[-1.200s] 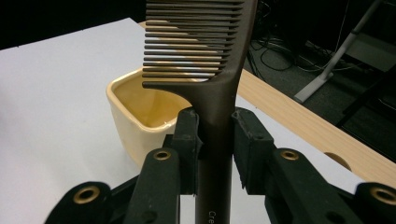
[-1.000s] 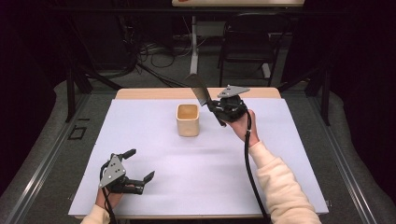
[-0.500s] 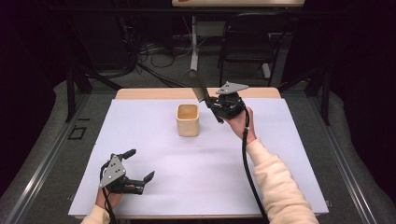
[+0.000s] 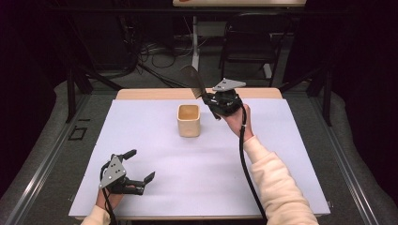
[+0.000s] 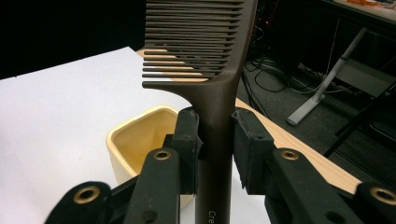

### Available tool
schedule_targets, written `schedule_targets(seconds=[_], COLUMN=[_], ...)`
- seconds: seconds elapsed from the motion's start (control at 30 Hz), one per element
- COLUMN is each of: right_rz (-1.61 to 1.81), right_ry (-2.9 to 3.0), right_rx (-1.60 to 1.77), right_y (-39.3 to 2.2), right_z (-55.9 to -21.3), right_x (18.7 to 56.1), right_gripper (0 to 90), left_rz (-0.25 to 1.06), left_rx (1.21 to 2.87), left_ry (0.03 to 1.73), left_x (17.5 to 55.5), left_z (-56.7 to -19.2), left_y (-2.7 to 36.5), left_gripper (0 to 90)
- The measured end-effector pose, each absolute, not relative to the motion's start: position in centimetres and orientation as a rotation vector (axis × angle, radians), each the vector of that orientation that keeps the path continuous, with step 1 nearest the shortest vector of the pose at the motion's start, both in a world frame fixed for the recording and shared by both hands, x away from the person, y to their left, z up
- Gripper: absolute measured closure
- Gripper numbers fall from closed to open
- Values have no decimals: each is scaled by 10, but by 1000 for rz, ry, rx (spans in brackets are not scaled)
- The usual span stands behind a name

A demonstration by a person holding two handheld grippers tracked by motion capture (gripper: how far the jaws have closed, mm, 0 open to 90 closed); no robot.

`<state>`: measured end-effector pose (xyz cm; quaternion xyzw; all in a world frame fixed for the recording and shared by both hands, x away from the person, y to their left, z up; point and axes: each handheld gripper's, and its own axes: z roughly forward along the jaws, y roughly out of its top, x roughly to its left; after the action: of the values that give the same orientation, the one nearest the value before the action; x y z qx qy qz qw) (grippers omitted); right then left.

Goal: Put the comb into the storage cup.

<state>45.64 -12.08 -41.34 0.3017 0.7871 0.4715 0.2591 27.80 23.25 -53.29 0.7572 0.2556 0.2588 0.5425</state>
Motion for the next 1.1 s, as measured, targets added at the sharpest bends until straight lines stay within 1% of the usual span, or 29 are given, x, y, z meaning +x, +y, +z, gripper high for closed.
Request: schedule_targets(seconds=[1.1], right_rz=[1313], right_ry=[2064], right_rx=[767], right_y=[-101], right_z=[-398], right_x=[466], right_gripper=[726], left_rz=[616], left_rx=[1796], left_ry=[609], left_x=[279], left_z=[-533], left_y=[232], left_gripper=[0])
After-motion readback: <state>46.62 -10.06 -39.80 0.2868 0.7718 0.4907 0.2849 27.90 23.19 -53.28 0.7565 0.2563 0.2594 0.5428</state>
